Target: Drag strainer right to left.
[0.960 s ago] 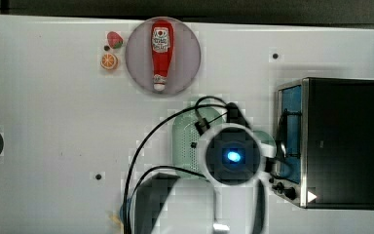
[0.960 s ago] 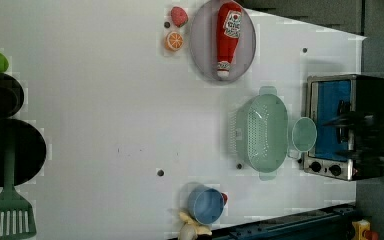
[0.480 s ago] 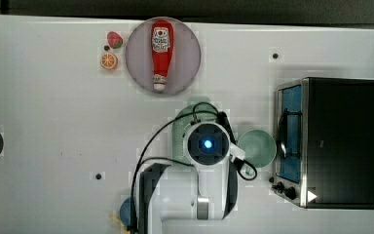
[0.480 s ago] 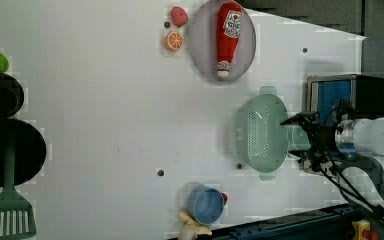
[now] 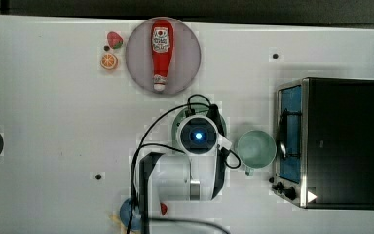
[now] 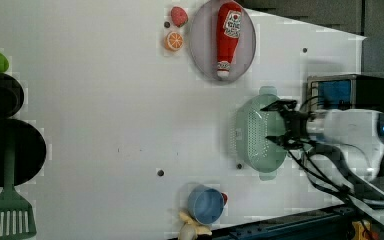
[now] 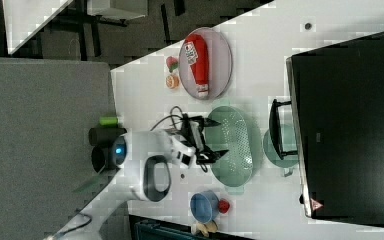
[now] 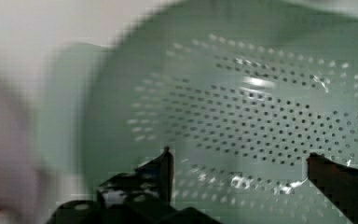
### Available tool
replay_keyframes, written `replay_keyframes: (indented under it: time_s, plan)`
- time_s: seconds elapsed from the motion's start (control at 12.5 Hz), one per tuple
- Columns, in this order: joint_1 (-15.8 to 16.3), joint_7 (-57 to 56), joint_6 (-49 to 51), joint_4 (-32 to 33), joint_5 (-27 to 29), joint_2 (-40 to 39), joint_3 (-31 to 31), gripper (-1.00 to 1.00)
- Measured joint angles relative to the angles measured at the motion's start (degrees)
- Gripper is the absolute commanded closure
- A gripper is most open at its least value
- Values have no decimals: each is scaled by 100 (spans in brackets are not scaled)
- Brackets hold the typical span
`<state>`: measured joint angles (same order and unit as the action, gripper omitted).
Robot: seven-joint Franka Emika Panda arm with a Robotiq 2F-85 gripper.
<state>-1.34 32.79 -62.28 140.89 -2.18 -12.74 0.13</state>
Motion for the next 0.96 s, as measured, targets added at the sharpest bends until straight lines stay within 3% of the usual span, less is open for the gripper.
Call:
replay_keyframes:
  time_s: [0.32,0.96]
  plan:
    - [16,669,-403,123,-5,-983,24,-100]
    - [544,1077,-744,123,-29,-1023,218,-100]
